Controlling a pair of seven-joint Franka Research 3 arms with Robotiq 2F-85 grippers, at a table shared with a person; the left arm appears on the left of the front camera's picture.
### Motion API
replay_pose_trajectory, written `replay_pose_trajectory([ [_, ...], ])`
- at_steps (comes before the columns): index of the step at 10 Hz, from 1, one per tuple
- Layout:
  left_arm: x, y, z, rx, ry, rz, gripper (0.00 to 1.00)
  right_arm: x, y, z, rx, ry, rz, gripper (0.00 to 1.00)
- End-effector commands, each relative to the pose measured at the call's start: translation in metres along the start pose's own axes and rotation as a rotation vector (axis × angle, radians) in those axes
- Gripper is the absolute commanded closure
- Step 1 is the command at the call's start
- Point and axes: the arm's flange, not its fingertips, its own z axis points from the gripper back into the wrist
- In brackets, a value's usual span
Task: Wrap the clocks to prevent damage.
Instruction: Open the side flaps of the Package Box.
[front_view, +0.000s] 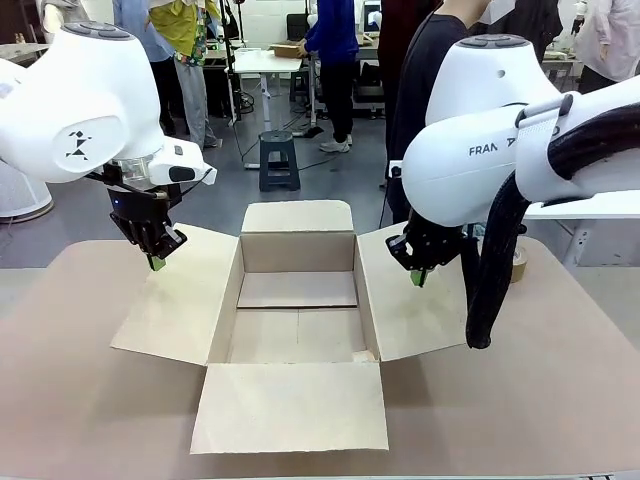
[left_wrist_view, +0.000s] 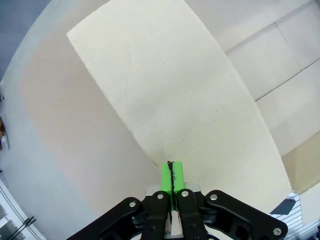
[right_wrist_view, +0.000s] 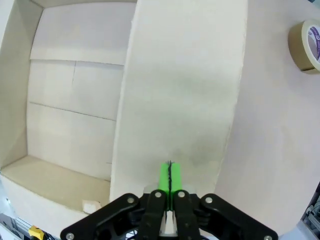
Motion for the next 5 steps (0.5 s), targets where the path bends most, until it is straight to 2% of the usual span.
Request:
replay_pose_trajectory([
  [1, 0.002, 0.0, 0.004, 0.001, -0.014, -0.031, 1.0, 0.0, -0.001, 0.006, 0.012, -0.007, 0.003, 0.99],
  [3, 0.001, 0.0, 0.001, 0.0, -0.003, -0.005, 1.0, 0.0, -0.001, 0.006, 0.012, -0.007, 0.003, 0.99],
  [5, 0.005, 0.005, -0.025, -0.098, 0.019, 0.101, 1.0, 0.006, -0.004, -0.006, 0.017, 0.016, -0.031, 0.99],
])
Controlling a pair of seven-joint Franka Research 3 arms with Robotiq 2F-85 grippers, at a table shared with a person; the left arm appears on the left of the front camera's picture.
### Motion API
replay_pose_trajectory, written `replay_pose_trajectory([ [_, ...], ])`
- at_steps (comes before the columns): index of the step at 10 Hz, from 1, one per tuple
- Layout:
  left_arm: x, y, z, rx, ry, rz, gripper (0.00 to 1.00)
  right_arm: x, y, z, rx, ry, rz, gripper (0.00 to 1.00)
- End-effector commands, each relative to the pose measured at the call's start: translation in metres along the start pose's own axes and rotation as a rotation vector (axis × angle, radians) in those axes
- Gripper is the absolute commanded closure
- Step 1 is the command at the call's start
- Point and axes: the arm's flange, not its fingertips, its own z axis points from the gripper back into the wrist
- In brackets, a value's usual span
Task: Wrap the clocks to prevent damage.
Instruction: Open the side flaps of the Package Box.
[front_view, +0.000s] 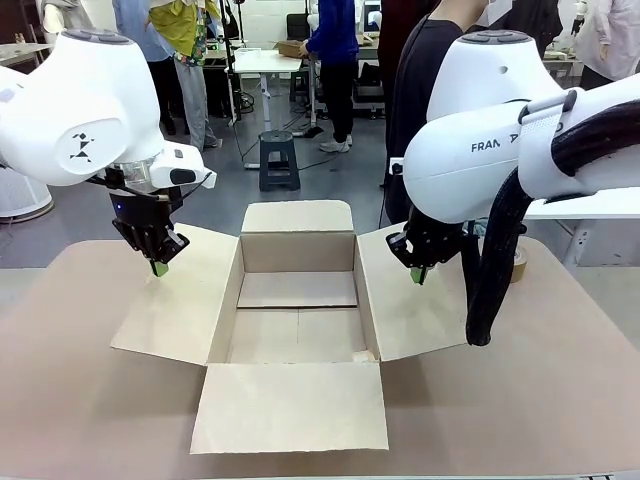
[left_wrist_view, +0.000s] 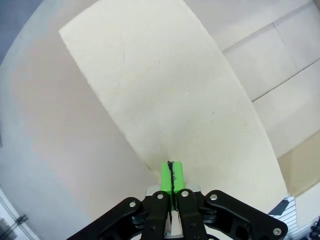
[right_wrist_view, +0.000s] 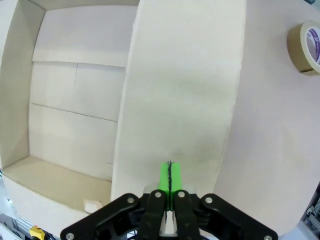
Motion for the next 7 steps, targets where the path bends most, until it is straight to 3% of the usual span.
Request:
replay_pose_trajectory([
  [1, 0.008, 0.004, -0.024, -0.108, 0.004, 0.089, 1.0, 0.013, -0.007, -0.025, 0.002, 0.033, -0.057, 0.99],
  [7, 0.02, 0.021, -0.065, -0.127, 0.055, 0.196, 1.0, 0.033, -0.016, -0.086, -0.012, 0.083, -0.093, 0.99],
])
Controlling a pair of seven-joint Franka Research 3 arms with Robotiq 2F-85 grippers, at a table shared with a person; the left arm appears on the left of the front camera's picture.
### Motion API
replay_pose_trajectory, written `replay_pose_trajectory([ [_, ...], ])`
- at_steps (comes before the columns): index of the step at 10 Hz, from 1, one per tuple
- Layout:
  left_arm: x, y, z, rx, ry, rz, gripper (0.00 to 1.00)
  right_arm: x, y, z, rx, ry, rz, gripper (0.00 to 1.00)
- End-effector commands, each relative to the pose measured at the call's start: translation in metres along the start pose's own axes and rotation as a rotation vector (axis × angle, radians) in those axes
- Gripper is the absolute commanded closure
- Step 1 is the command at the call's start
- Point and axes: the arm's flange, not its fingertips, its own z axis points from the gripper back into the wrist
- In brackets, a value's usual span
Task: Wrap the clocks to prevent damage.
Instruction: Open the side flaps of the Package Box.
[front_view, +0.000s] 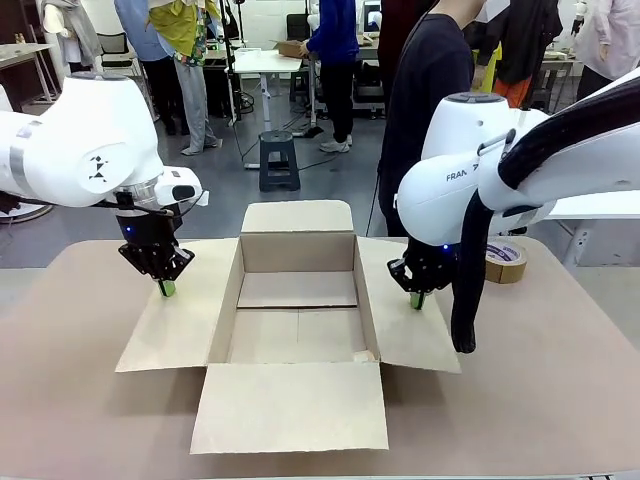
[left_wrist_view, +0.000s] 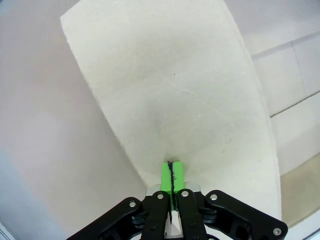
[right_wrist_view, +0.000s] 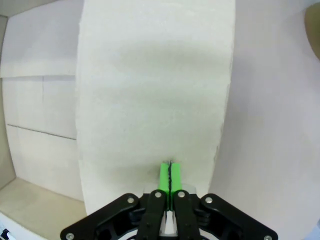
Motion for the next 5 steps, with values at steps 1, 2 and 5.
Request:
replay_pose_trajectory([
  [1, 0.01, -0.002, -0.015, -0.048, 0.005, 0.029, 1.0, 0.015, 0.005, -0.017, -0.031, 0.0, -0.012, 0.99],
  [2, 0.011, -0.002, -0.019, -0.063, 0.0, 0.035, 1.0, 0.018, 0.004, -0.025, -0.027, 0.013, -0.016, 0.99],
  [5, 0.014, -0.003, -0.027, -0.07, 0.009, 0.046, 1.0, 0.018, 0.004, -0.028, -0.015, 0.014, -0.022, 0.99],
])
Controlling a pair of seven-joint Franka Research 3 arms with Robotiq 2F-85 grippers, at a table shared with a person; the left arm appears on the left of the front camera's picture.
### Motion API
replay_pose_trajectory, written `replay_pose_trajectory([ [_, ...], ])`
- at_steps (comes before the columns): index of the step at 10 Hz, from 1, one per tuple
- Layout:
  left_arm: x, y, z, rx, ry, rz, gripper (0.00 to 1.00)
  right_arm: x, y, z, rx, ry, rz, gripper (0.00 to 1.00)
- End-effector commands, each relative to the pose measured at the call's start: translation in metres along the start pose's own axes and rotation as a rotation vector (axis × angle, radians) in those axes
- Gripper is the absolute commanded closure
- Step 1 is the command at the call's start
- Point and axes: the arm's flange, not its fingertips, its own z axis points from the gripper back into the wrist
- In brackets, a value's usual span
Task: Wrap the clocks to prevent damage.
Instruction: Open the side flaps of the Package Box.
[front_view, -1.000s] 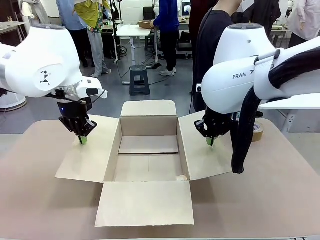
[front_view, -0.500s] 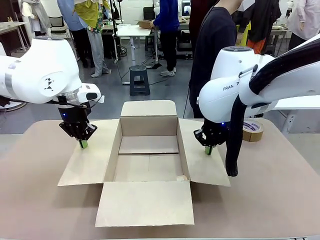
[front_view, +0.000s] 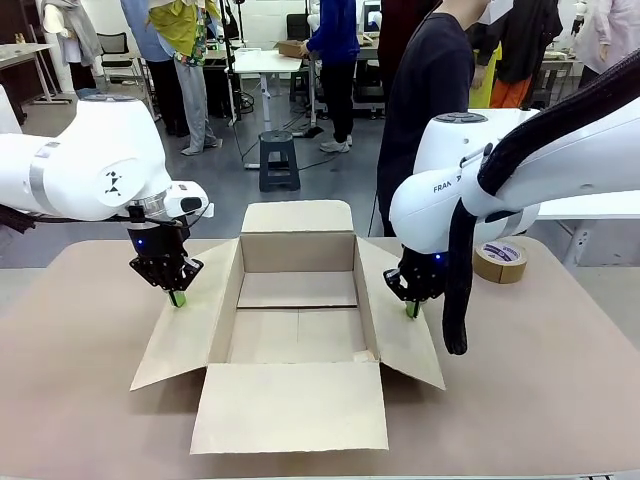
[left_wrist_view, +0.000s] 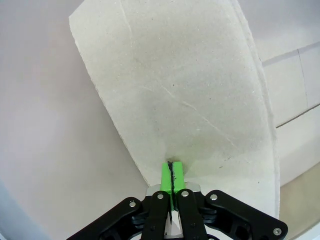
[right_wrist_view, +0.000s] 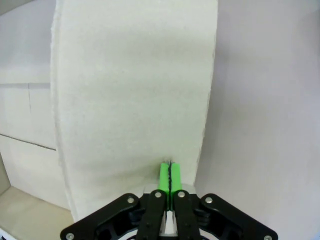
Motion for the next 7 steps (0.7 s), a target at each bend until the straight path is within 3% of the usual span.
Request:
replay_pose_trajectory([
  [1, 0.0051, -0.0019, -0.001, -0.024, -0.007, 0.012, 1.0, 0.0032, 0.0048, 0.0041, -0.008, -0.026, -0.009, 0.99],
  [7, 0.0011, -0.0001, -0.0007, -0.001, 0.001, 0.0, 1.0, 0.0011, 0.001, 0.002, 0.002, -0.005, 0.001, 0.99],
])
